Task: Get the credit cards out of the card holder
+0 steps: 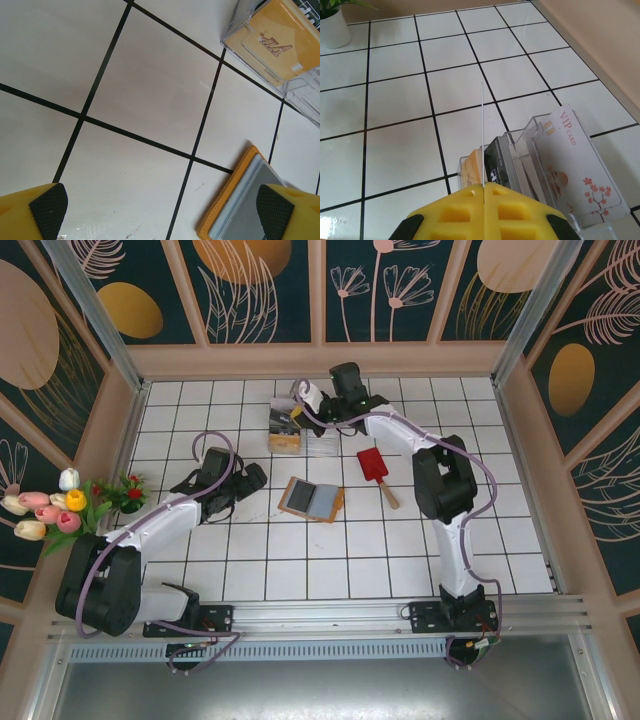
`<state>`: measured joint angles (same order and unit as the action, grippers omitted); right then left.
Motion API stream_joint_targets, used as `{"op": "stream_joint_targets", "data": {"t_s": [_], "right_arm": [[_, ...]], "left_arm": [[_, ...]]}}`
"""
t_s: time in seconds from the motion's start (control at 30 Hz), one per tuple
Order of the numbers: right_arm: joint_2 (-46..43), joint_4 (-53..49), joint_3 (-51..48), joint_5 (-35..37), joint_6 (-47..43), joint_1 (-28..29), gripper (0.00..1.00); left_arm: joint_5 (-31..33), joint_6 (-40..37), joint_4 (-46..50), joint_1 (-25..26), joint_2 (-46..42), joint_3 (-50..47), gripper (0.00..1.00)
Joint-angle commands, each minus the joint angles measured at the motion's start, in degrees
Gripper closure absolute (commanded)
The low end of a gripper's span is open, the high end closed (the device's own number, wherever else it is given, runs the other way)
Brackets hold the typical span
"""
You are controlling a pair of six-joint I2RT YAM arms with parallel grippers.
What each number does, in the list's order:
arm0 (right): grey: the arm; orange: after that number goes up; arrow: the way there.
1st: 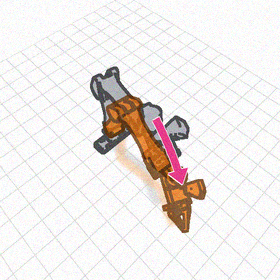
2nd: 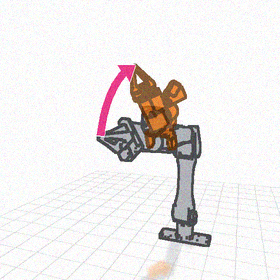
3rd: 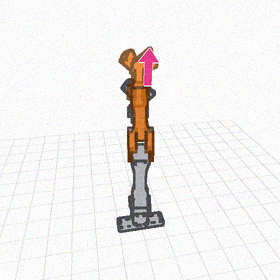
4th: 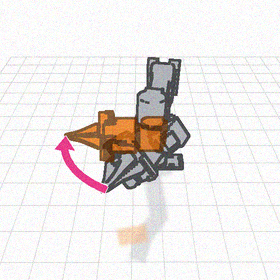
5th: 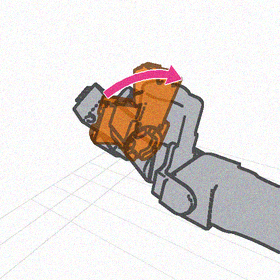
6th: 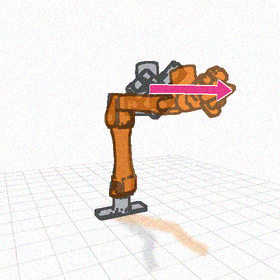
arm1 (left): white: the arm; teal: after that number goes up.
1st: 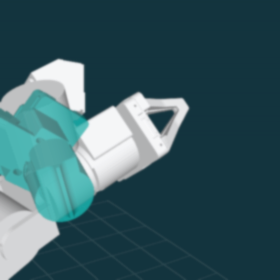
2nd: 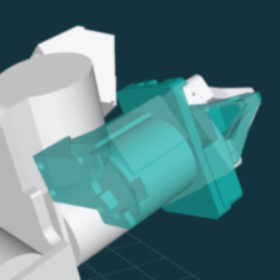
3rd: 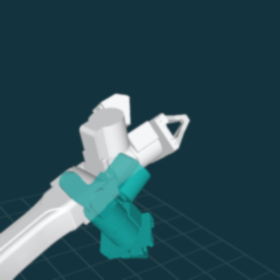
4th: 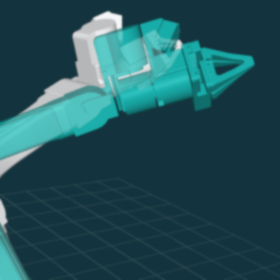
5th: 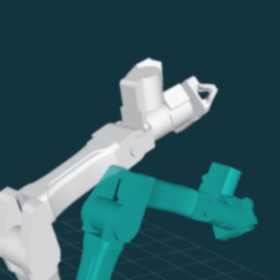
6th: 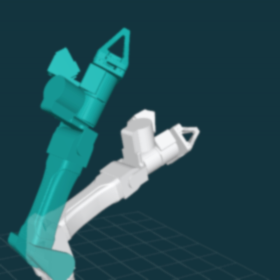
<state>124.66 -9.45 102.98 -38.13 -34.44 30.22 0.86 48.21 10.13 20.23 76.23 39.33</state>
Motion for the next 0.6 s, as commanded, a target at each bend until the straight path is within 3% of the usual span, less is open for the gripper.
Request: {"op": "stream_joint_targets", "data": {"t_s": [0.0,0.23,0.57], "right_arm": [[2.3,-1.8,4.2,-3.3,-1.3,-0.7,1.0],[4.9,-4.0,7.7,-3.0,-2.5,-1.3,1.0],[6.5,-7.2,9.4,-2.7,-7.0,-2.1,1.0]], "left_arm": [[-1.3,-0.8,-0.3,-0.3,0.1,-0.2,0.01],[-8.5,0.9,-4.0,-0.4,2.9,-0.1,0.02],[-11.6,1.4,-5.5,-0.4,4.9,0.0,0.01]]}}
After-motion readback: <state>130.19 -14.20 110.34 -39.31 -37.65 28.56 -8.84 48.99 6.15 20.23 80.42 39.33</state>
